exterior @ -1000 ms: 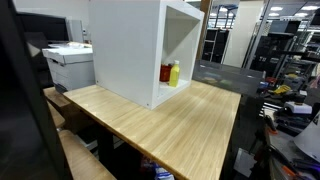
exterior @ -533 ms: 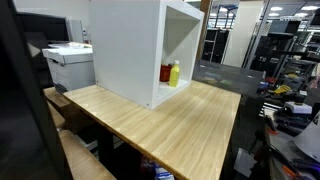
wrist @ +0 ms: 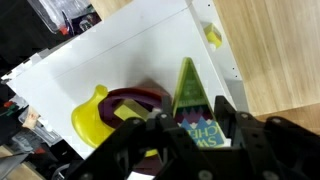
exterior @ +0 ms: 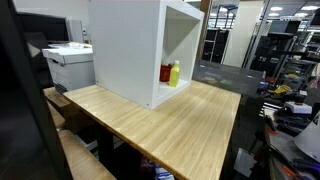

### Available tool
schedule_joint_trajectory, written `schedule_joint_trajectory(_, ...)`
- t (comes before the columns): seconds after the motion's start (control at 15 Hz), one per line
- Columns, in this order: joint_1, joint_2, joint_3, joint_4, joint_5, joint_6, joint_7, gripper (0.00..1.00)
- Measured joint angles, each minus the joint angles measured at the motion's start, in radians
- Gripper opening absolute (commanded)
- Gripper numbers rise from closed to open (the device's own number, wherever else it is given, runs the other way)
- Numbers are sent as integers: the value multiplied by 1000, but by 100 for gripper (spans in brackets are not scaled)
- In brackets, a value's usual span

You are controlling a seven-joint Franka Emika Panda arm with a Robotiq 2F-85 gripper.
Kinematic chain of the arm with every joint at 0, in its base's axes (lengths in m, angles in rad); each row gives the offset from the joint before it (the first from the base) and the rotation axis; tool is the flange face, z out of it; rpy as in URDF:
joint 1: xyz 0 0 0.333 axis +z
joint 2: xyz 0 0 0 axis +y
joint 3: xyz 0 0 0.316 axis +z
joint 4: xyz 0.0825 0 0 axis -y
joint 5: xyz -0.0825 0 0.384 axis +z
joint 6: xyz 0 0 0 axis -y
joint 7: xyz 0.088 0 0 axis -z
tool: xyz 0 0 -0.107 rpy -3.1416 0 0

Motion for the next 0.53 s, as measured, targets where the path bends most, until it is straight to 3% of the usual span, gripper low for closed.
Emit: schedule_joint_trajectory(0.53,10,-1,7,13,1,0,9,22)
